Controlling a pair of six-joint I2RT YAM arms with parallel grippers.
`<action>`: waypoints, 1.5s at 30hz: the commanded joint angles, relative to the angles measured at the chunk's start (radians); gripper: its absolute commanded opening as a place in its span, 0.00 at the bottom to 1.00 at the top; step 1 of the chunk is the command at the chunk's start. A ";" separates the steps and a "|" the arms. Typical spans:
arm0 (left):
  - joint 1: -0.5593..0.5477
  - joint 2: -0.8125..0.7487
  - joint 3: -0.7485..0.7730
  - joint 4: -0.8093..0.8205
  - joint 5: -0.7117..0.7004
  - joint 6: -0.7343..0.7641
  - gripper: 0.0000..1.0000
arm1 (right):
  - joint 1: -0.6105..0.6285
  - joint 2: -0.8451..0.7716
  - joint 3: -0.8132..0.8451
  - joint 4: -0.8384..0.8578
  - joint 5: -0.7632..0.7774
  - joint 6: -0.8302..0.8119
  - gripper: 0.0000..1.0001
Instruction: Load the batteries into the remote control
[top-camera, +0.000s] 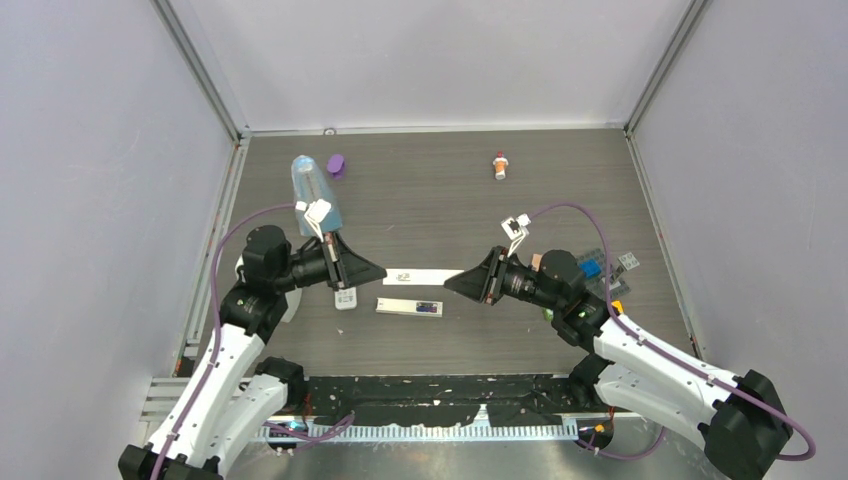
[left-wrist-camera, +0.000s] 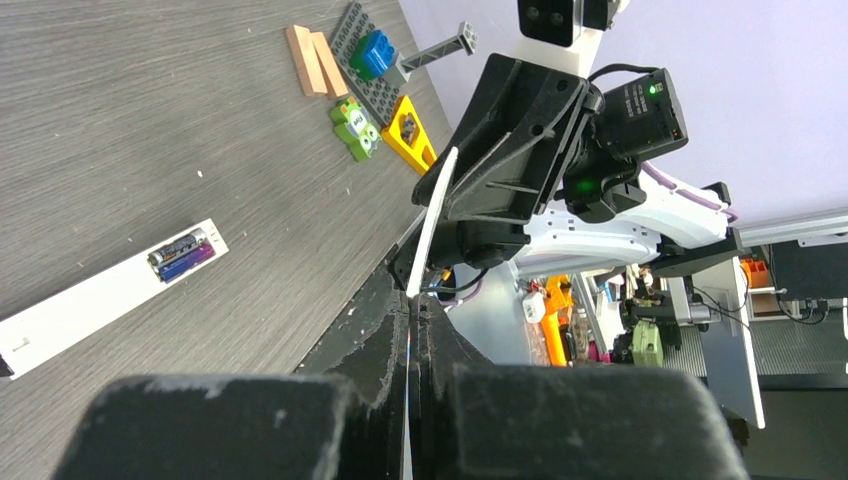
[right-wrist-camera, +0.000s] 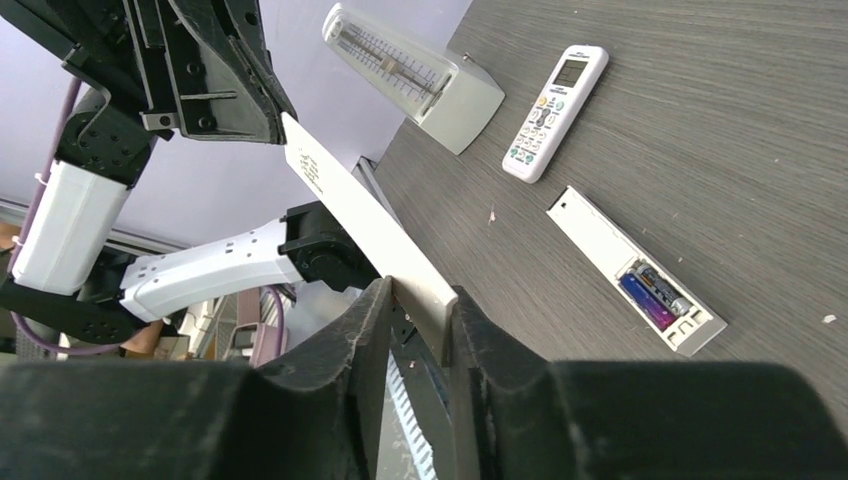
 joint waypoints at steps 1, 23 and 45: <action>0.013 -0.005 0.003 0.046 0.040 -0.008 0.00 | -0.002 0.006 -0.001 0.067 0.011 0.015 0.28; 0.025 0.006 -0.035 0.090 0.062 -0.023 0.00 | -0.008 0.018 -0.015 0.159 -0.002 0.042 0.47; 0.038 0.025 -0.122 -0.203 -0.390 0.227 0.74 | 0.042 0.239 -0.102 0.294 0.108 0.156 0.05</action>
